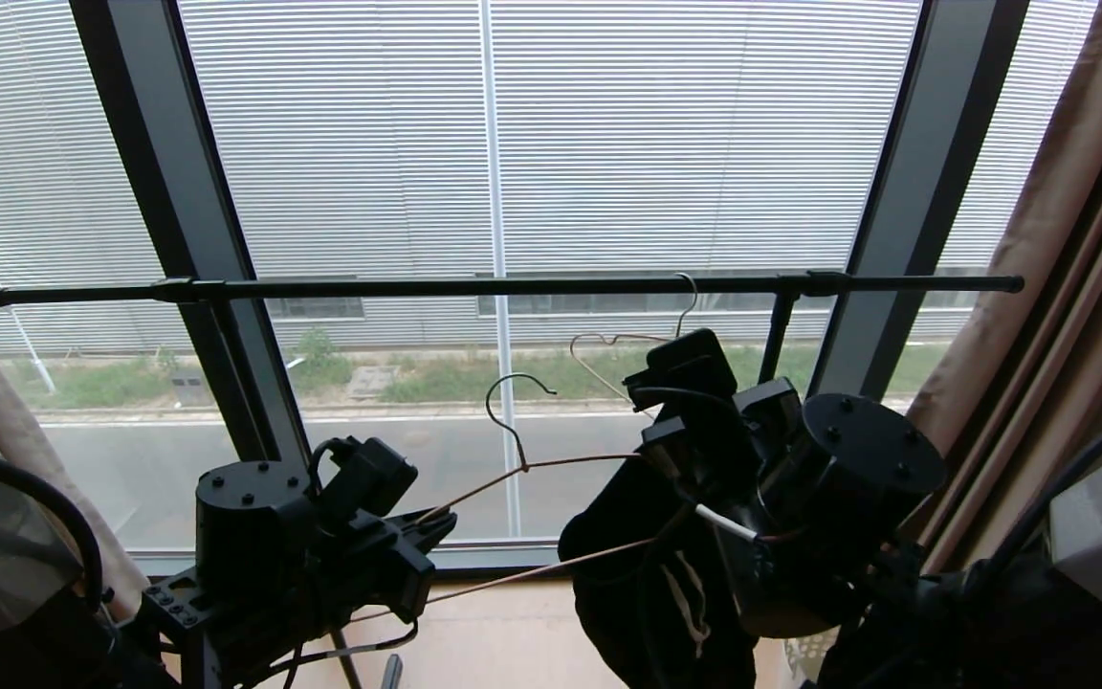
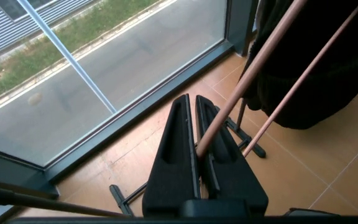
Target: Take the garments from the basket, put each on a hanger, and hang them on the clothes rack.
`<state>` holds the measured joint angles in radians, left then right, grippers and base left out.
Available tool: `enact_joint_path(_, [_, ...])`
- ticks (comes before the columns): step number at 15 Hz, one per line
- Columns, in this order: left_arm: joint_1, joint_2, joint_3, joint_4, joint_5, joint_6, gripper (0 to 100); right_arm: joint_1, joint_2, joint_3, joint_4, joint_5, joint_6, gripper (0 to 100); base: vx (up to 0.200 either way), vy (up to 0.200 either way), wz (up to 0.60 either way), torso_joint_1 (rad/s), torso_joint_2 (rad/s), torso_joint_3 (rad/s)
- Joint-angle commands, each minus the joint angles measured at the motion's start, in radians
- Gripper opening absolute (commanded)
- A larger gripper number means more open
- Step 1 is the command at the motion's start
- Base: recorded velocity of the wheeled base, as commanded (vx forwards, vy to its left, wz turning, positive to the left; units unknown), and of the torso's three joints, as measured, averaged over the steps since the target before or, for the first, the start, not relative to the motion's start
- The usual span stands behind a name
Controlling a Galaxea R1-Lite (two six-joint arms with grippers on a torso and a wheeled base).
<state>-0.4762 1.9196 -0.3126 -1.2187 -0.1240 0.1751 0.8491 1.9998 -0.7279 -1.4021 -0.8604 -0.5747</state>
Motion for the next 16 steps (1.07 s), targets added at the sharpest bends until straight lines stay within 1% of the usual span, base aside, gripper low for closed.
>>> enact_joint_path(1, [-0.019,-0.001,0.010,-0.004,0.000,0.000,0,0.041,0.034,-0.062,0.031,-0.002,-0.001,0,0.000,0.000,0.00,0.000,0.00,0.000])
enact_joint_path(4, [-0.047,0.004,0.016,-0.005,0.001,-0.003,0,0.094,0.039,-0.117,0.046,-0.002,-0.001,0,0.000,0.000,0.00,0.000,0.00,0.000])
enact_joint_path(7, [-0.048,0.006,0.018,-0.005,0.003,-0.005,0,0.126,0.037,-0.122,0.045,-0.002,0.001,0,0.000,0.000,0.00,0.000,0.00,0.000])
enact_joint_path(9, [-0.047,0.003,0.020,-0.010,0.003,-0.009,0,0.126,0.034,-0.122,0.041,-0.002,0.003,0,0.000,0.000,0.00,0.000,0.00,0.000])
enact_joint_path(12, [-0.045,0.004,0.040,-0.061,0.003,-0.013,0,0.128,0.036,-0.090,0.032,-0.002,0.003,0,0.000,0.000,0.00,0.000,0.00,0.000])
enact_joint_path(13, [-0.045,0.004,0.046,-0.074,0.003,-0.026,0,0.136,0.039,-0.090,0.023,-0.002,0.004,0,0.000,0.000,0.00,0.000,0.00,0.000])
enact_joint_path(16, [-0.045,0.004,0.047,-0.085,0.003,-0.036,0,0.143,0.051,-0.091,0.006,-0.002,0.004,0,0.000,0.000,0.00,0.000,0.00,0.000])
